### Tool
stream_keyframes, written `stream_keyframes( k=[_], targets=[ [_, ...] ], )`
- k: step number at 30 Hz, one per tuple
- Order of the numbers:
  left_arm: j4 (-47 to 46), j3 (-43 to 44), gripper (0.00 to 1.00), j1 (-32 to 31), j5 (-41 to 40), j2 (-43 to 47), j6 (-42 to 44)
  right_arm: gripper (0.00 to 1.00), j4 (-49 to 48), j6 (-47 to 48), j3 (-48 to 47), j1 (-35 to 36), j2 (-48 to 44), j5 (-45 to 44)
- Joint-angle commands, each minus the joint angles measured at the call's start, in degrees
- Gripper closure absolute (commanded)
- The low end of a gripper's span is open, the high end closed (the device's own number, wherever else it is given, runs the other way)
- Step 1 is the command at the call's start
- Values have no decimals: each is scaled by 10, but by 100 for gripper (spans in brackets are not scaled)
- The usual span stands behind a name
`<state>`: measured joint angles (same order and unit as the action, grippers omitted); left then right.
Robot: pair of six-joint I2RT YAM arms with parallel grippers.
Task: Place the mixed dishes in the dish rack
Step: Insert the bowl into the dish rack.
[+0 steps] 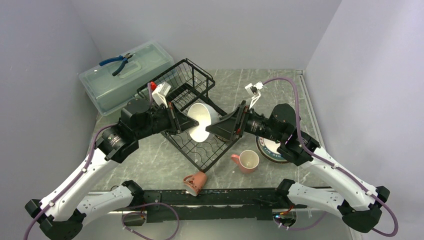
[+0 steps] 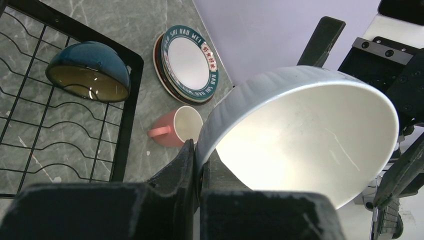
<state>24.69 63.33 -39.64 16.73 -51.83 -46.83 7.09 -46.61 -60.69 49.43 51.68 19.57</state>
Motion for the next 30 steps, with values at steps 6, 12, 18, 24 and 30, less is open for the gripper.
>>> stream_keyframes(
  k=[6,12,18,24,30],
  targets=[
    [-52,3,100,1,12,11,-6,18,-55,-17,-11,2,5,18],
    [-50,4,100,1,15,8,-4,48,-55,-18,-13,2,11,23],
    [-42,5,100,1,16,4,-2,79,-43,-10,-19,2,13,11],
    [-30,8,88,1,10,1,3,88,-26,1,-25,2,12,-8],
    [-21,2,74,1,2,1,8,97,3,21,-38,2,11,-29]
  ],
)
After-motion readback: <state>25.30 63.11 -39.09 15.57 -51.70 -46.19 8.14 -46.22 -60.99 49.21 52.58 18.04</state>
